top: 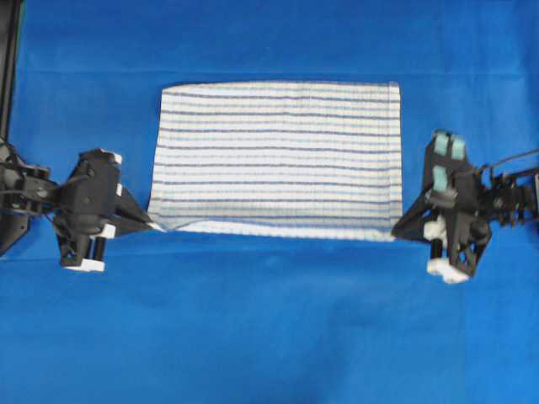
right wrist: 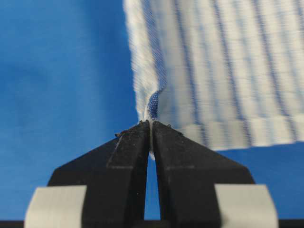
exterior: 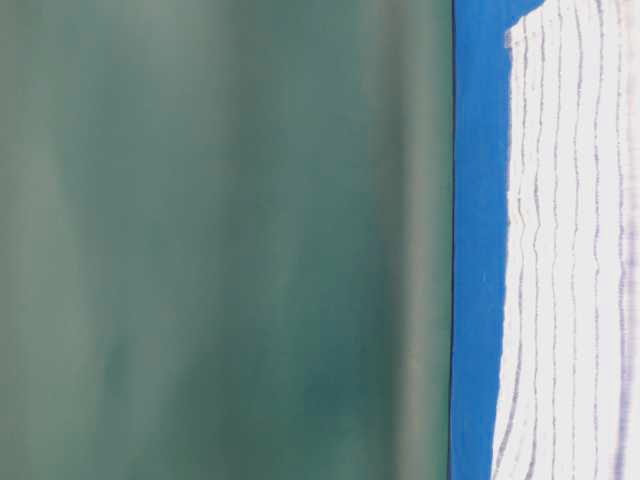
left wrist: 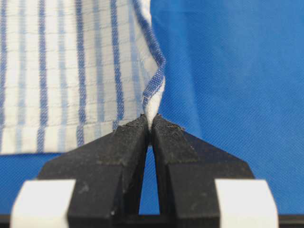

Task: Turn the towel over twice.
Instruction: 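Lay the far edge down at the near edge and release both grippers, then withdraw both open grippers outward from the towel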

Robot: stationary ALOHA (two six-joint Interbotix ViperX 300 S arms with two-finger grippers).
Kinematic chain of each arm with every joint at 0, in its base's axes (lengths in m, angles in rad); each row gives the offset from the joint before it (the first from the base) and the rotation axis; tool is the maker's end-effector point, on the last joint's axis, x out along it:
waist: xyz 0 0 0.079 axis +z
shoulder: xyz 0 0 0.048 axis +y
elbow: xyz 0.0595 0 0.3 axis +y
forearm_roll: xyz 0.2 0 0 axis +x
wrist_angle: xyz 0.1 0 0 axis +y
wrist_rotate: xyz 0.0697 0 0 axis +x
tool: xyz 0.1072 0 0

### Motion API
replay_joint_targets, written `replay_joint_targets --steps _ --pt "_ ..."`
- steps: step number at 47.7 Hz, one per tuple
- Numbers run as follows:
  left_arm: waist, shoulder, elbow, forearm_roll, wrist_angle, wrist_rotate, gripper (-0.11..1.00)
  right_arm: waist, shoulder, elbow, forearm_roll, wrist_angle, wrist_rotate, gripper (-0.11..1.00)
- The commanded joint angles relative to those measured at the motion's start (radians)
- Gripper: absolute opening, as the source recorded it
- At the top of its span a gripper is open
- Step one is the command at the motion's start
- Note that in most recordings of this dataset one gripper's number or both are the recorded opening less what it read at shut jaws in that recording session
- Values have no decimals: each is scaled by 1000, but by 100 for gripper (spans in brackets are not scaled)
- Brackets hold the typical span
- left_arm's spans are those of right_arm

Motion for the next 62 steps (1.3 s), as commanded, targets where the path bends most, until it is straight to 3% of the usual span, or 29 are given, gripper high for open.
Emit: replay_joint_targets --steps 1,15,34,37,42,45,49,53,62 --pt "-17 34 -34 0 -12 2 2 23 15 -34 2 -9 8 5" --pt "-78 64 -52 0 -8 -57 2 46 32 -48 2 20 12 5" --pt "-80 57 -55 0 -3 -80 5 48 31 -49 5 67 17 5" --pt "-81 54 -58 0 -3 -84 15 48 31 -49 5 67 25 5" --pt "-101 41 -66 0 -3 -100 41 54 28 -51 5 74 40 9" --pt "-112 29 -72 0 2 -97 61 57 20 -54 5 74 40 27" --pt "-112 0 -81 0 29 -84 79 61 3 -60 -5 75 38 52" --pt "-107 -40 -87 0 74 -78 80 61 -25 -64 -23 77 26 66" --pt "-17 -170 -86 0 152 -29 78 3 -117 -80 -137 110 20 61"
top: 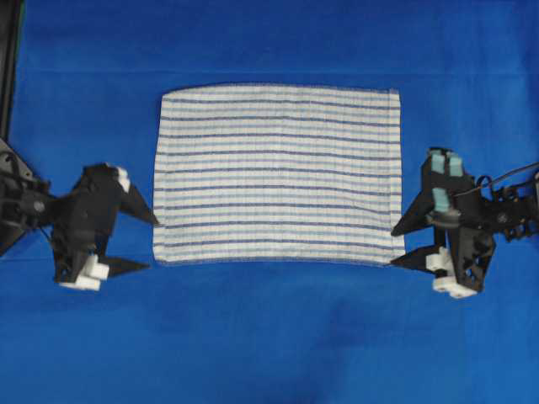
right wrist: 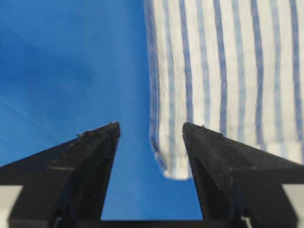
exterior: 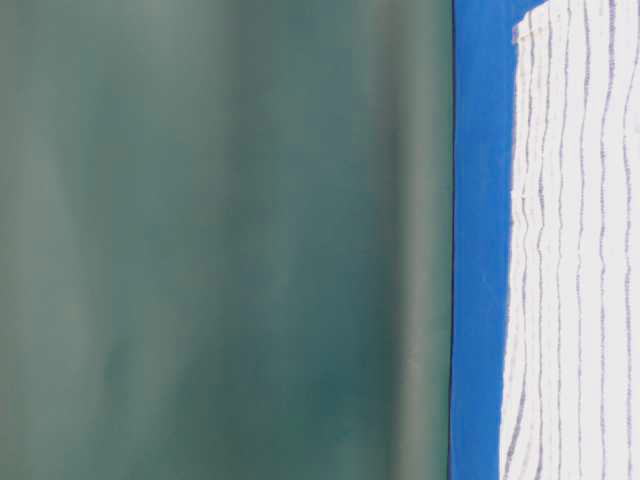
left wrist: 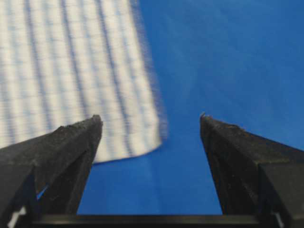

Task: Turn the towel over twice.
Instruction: 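Withdraw both open grippers outward from the towel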

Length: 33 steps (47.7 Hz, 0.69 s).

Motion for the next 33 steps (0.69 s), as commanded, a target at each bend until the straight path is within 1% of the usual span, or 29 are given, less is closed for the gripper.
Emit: replay_joint_targets --steps 1,2,3,6,8,13,18,21,27,33 --pt "55 -66 -14 0 11 21 78 -43 -58 -26 -60 12 -2 61" --pt "71 -83 -14 0 11 29 78 -55 -69 -26 -75 17 -2 61" --pt "87 -95 -12 0 11 38 78 -75 -84 -26 -103 21 -2 61" --pt "141 -138 -9 0 11 64 78 -120 -117 -21 -147 29 -2 61" --pt "184 -175 -5 0 11 87 78 -153 -137 -18 -169 32 -2 61" --pt "255 -242 5 0 11 127 78 -232 -186 -11 -213 32 -2 61" --pt "307 -319 17 0 9 152 78 -282 -224 -3 -242 32 -2 61" --pt "325 -359 21 0 11 156 77 -305 -245 2 -252 28 -2 61" --pt "337 -423 25 0 21 158 77 -336 -282 11 -262 28 -2 61" --pt "339 -443 25 0 40 158 77 -356 -295 14 -262 28 -2 61"
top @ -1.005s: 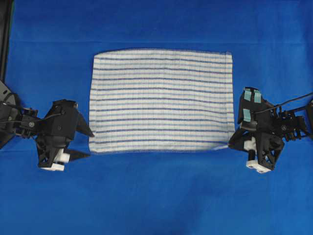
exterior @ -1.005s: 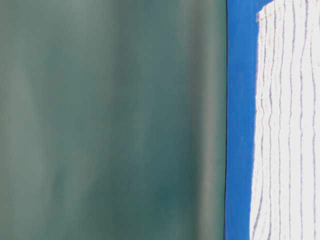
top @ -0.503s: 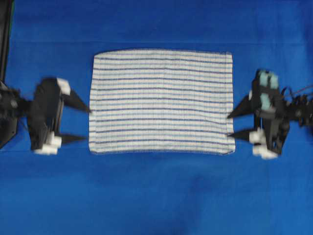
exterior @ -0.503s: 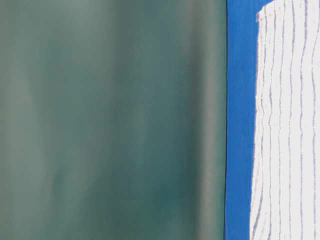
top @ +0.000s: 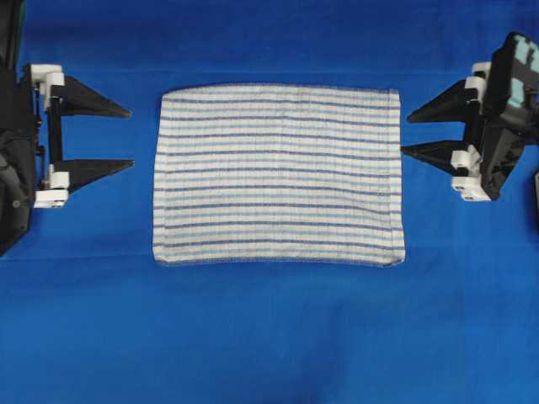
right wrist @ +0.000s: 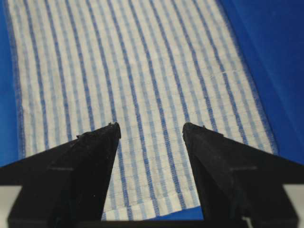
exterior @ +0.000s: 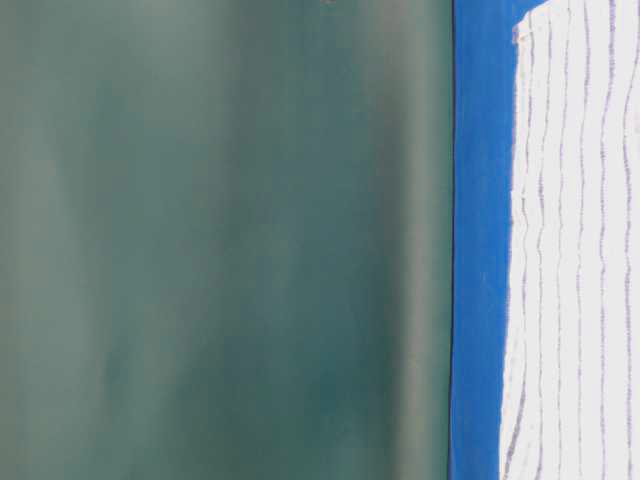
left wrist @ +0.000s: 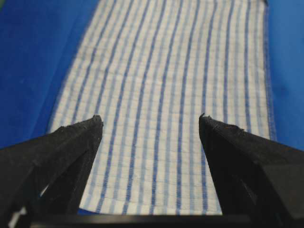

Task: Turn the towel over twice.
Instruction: 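Withdraw both open grippers outward from the towel, then move both grippers to the towel's far corners and pinch them again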

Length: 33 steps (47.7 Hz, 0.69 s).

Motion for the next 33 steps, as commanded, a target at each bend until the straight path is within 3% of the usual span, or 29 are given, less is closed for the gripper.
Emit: replay_joint_targets --steps 1,10,20,33 --pt "8 0 -11 0 5 -2 77 -18 -5 -12 -3 -6 -2 61" --pt "54 46 -9 0 -6 5 77 -87 29 -17 -6 -6 -2 61" --pt "178 158 -5 0 -52 37 77 -193 117 -28 -26 -18 -2 61" --pt "308 400 -12 0 -210 94 77 -331 304 -31 -44 -124 -2 61"
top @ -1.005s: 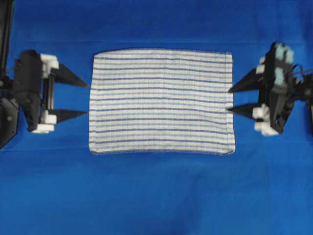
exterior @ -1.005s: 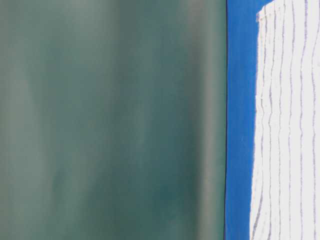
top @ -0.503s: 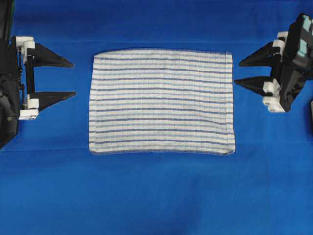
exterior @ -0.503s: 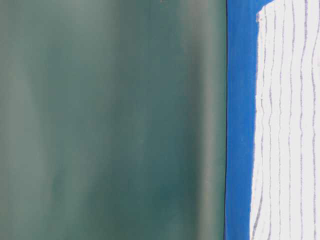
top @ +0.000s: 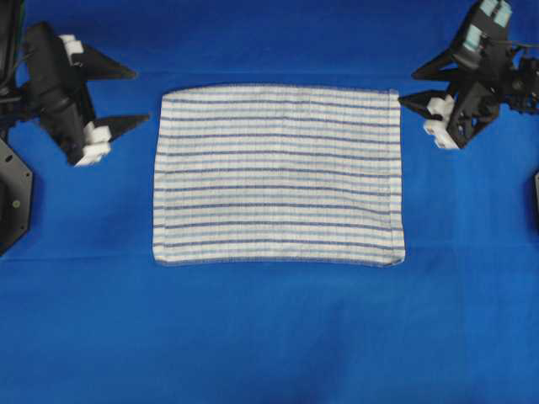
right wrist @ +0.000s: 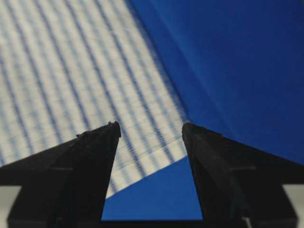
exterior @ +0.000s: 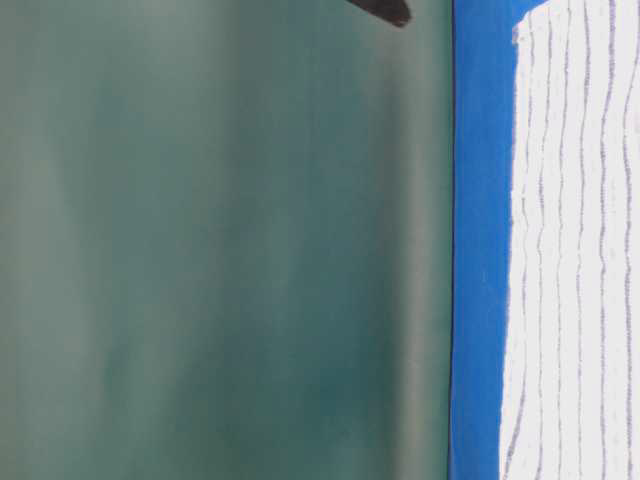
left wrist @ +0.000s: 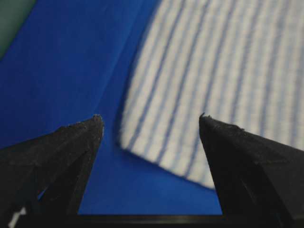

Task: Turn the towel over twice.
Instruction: 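Move both grippers to the towel's far corners and pinch them again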

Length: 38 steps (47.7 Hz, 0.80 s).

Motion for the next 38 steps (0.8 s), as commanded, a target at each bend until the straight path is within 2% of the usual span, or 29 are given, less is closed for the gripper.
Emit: replay_joint_targets --steps 1,10,20,30,38 --pt "31 83 -17 0 -67 5 77 -38 55 -21 -6 -48 -2 61" --pt "69 265 -54 0 -161 5 77 -89 167 -29 -11 -110 -2 61" --pt "92 433 -106 0 -213 5 77 -95 279 -38 -21 -170 -3 61" --pt "100 541 -137 0 -245 5 77 -120 367 -41 -23 -213 -3 61" --pt "106 594 -156 0 -250 -2 75 -133 380 -44 -23 -215 -5 60"
